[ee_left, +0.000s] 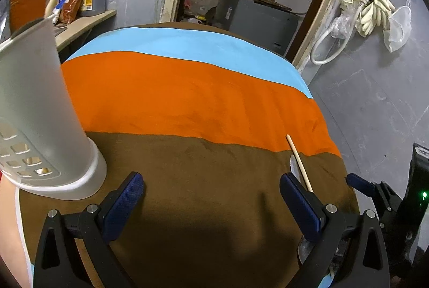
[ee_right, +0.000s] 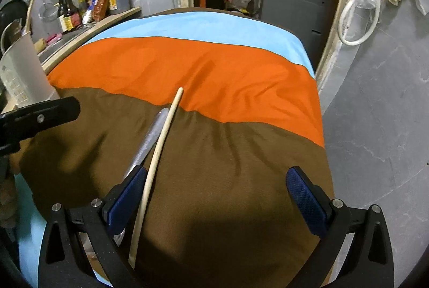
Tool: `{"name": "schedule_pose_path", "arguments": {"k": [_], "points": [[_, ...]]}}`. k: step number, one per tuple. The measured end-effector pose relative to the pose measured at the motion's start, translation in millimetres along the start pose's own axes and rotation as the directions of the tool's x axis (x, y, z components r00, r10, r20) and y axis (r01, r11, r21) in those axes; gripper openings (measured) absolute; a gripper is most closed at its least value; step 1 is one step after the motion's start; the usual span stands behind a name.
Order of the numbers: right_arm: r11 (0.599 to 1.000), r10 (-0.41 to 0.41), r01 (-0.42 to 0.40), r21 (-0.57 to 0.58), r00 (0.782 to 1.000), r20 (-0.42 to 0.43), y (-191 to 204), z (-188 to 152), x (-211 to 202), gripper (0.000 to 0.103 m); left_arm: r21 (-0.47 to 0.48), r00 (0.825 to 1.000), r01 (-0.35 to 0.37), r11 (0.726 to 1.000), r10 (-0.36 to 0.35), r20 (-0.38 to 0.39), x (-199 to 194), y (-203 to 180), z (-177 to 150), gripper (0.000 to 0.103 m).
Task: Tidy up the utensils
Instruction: 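Grasp the silver spoon with the left tool while the right tool grasps the chopstick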
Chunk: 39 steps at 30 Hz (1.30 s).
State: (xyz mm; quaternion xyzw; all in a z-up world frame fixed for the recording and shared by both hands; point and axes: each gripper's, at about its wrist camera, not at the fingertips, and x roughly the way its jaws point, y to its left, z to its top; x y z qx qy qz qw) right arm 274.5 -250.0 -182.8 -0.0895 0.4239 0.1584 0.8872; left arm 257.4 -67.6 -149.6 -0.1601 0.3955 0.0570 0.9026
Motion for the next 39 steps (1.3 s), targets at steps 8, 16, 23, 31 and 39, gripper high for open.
{"name": "schedule_pose_path", "arguments": {"k": [8,16,23,31,39], "points": [[0.996,-0.034,0.033,0.081,0.999,0.010,-30,-6,-2,0.101,0.072,0.996,0.087,0.994,-0.084,-0.039,8,-17,-1,0.102],[0.986,0.032,-0.033,0.162,0.999,0.007,-54,-12,8,0.097,0.145,0.975,0.198,0.969,-0.179,-0.132,23,-40,-3,0.076],[0.976,0.101,-0.105,0.191,0.994,0.033,-66,-17,10,0.067,0.160,0.955,0.270,0.950,-0.242,-0.174,26,-51,-1,0.040],[0.967,0.168,-0.176,0.185,0.984,0.055,-73,-18,8,0.046,0.198,0.928,0.319,0.927,-0.263,-0.266,41,-69,-4,0.021],[0.942,0.277,-0.281,0.181,0.960,0.046,-80,-3,22,0.041,0.135,0.915,0.331,0.934,-0.283,-0.289,52,-63,5,0.010]]}}
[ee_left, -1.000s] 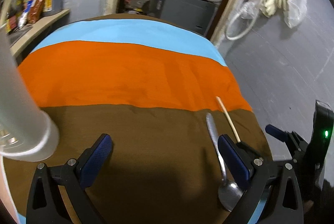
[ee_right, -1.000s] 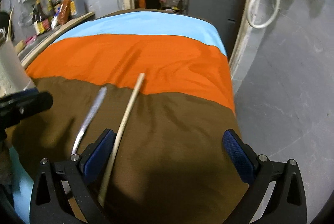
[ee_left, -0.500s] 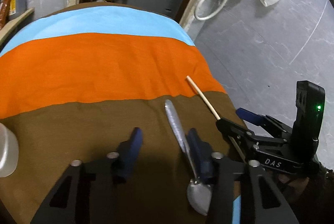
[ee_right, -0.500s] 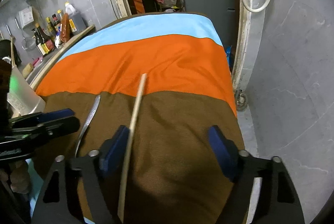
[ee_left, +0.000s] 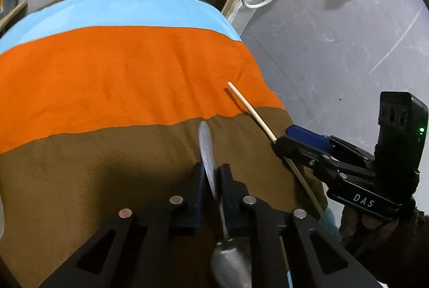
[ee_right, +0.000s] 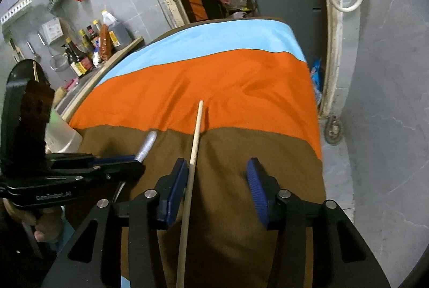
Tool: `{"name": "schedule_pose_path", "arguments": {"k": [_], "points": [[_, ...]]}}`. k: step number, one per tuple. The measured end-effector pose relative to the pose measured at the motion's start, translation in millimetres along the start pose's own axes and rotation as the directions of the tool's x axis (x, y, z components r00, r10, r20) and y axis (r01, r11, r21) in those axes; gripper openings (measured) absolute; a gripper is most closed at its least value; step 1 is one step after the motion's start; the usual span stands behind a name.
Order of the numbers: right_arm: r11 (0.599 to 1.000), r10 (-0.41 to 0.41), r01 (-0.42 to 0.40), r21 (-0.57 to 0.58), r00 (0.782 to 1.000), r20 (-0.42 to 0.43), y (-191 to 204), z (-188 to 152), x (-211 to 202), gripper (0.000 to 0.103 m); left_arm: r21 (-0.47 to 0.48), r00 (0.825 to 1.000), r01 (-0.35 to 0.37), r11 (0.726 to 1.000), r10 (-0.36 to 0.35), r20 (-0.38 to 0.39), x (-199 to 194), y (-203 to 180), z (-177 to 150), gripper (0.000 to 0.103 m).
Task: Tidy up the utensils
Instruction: 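Grasp the silver spoon with the left tool while the right tool grasps the chopstick, then lift the spoon and chopstick and carry both over the white basket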
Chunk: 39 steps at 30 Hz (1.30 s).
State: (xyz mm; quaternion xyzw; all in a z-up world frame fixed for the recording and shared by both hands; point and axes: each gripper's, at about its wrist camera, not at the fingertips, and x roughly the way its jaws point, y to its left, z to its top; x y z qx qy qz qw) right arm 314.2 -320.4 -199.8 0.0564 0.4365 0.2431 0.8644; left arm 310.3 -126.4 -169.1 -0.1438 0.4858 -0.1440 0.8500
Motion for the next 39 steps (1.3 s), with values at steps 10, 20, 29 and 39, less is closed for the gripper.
{"name": "schedule_pose_path", "arguments": {"k": [10,20,29,39], "points": [[0.991,0.012,-0.030,-0.127,0.991,-0.134,19,41,32,0.022,-0.020,0.999,0.029,0.999,-0.030,-0.036,5,3,4,0.009],[0.993,-0.013,-0.015,-0.117,0.972,-0.234,35,48,49,0.010,-0.043,0.997,0.041,0.998,-0.044,-0.066,13,6,15,0.006],[0.999,0.015,-0.020,-0.031,0.986,-0.163,42,47,27,0.004,-0.125,0.999,0.032,0.992,-0.030,0.024,-12,13,8,0.003],[0.990,0.032,-0.056,0.126,0.982,0.185,67,34,-41,0.004,-0.185,0.958,0.074,0.980,-0.019,0.285,-99,32,-1,0.003]]}}
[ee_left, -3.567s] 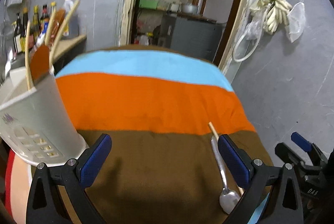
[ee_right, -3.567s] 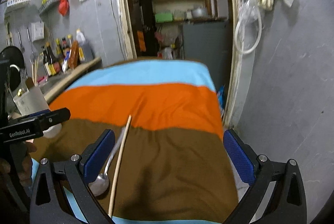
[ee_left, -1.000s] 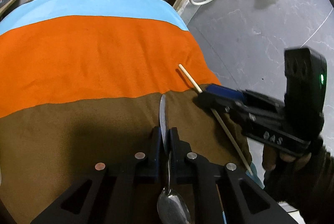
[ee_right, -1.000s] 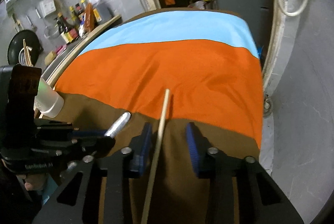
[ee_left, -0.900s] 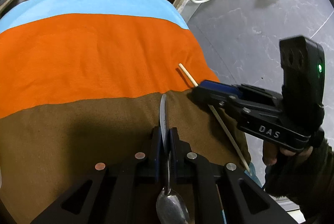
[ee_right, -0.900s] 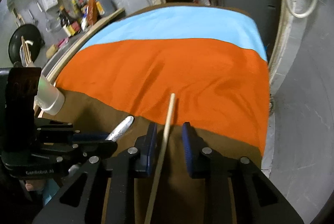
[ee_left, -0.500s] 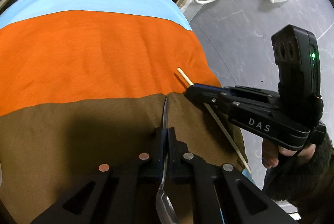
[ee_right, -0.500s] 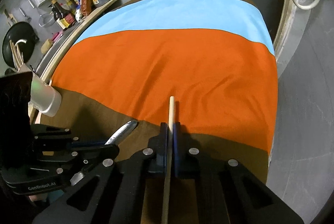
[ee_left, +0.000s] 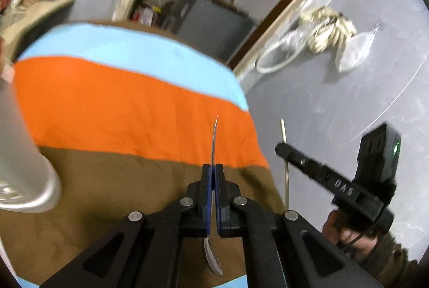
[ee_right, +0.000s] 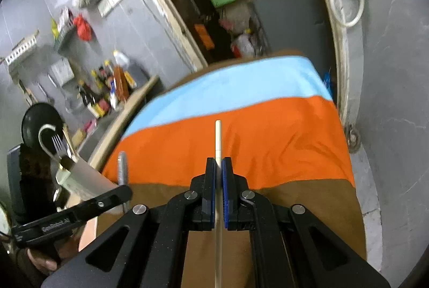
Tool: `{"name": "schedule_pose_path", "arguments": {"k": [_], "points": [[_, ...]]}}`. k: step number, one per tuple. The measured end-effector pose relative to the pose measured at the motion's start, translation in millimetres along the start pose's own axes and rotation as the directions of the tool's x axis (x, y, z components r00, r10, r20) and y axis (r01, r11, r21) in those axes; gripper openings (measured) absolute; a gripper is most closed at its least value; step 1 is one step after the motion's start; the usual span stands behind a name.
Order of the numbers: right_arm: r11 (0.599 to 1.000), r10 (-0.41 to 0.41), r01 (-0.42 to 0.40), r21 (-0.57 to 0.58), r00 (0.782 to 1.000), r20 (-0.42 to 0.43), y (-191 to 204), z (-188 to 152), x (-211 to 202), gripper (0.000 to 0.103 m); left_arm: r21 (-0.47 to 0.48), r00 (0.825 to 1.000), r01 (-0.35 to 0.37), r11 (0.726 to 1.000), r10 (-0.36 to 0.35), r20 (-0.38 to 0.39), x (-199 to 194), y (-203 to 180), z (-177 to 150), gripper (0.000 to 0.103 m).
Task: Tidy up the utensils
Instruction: 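Lift the spoon and chopstick and carry both over the white basket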
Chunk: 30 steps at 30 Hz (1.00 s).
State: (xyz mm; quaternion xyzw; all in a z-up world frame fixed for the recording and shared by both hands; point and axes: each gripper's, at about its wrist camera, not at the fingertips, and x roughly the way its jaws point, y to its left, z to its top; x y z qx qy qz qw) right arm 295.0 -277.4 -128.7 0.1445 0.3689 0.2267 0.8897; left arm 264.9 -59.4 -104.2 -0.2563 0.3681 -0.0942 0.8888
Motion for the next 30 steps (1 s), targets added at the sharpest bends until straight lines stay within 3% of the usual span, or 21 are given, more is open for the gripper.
{"name": "schedule_pose_path", "arguments": {"k": [9,17,22,26,30], "points": [[0.999,0.029,-0.023,-0.037,0.983,0.180,65,4,-38,0.004,0.096,0.992,-0.016,0.995,0.004,0.123,-69,-5,22,0.003],[0.988,0.149,-0.128,-0.086,0.941,0.304,144,22,-49,0.004,0.105,0.973,-0.045,0.993,0.019,0.231,-147,23,53,0.003],[0.974,0.226,-0.200,-0.109,0.898,0.377,190,26,-39,0.004,0.079,0.944,-0.097,0.992,0.066,0.322,-199,59,75,0.003],[0.966,0.260,-0.228,-0.125,0.860,0.439,227,31,-28,0.004,0.029,0.910,-0.145,0.989,0.122,0.397,-231,93,90,0.003],[0.973,0.231,-0.205,-0.107,0.840,0.491,255,33,-17,0.004,-0.038,0.872,-0.168,0.985,0.166,0.460,-244,124,102,0.003]]}}
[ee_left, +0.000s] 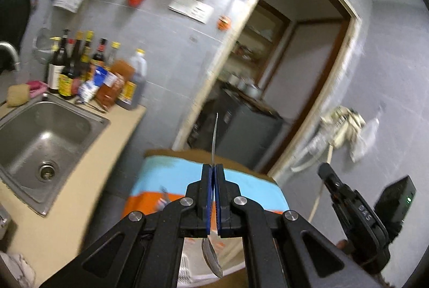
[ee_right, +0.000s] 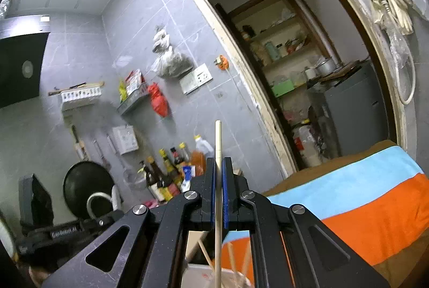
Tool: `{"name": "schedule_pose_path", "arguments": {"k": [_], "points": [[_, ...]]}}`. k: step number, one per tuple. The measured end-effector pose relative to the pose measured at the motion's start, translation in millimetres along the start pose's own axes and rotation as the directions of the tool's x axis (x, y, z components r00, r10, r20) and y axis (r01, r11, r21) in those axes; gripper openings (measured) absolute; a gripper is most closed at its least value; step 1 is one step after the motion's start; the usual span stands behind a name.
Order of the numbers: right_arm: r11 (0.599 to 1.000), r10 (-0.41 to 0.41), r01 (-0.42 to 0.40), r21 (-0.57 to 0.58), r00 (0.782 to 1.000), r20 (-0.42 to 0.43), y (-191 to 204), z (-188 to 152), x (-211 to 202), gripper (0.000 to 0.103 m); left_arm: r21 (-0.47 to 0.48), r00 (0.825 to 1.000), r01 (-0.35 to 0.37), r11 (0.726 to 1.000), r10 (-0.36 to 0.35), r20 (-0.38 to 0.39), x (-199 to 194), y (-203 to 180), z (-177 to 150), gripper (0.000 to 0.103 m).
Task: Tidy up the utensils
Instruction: 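Lift the spoon and chopstick and carry both over the white basket, then open both tools to drop the spoon and chopstick into the basket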
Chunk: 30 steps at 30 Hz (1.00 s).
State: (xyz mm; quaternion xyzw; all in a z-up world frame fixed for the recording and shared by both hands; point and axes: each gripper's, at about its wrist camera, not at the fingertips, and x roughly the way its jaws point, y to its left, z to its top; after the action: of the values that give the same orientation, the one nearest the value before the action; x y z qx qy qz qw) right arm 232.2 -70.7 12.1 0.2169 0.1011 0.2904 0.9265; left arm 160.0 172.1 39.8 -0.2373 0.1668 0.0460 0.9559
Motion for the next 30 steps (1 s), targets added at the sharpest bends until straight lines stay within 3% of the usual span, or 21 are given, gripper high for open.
{"name": "schedule_pose_path", "arguments": {"k": [5,16,30], "points": [[0.999,-0.044,0.045,-0.012,0.998,0.040,20,-11,20,0.004,0.001,0.999,-0.034,0.999,0.034,0.006,10,20,0,0.003],[0.978,-0.100,0.101,-0.183,0.995,0.013,38,-37,45,0.004,0.062,0.997,-0.055,0.997,0.058,-0.047,35,32,-23,0.003],[0.979,-0.122,0.115,-0.171,0.992,-0.033,27,-49,52,0.004,0.105,0.997,-0.040,0.994,0.047,-0.063,41,34,-35,0.003]]}}
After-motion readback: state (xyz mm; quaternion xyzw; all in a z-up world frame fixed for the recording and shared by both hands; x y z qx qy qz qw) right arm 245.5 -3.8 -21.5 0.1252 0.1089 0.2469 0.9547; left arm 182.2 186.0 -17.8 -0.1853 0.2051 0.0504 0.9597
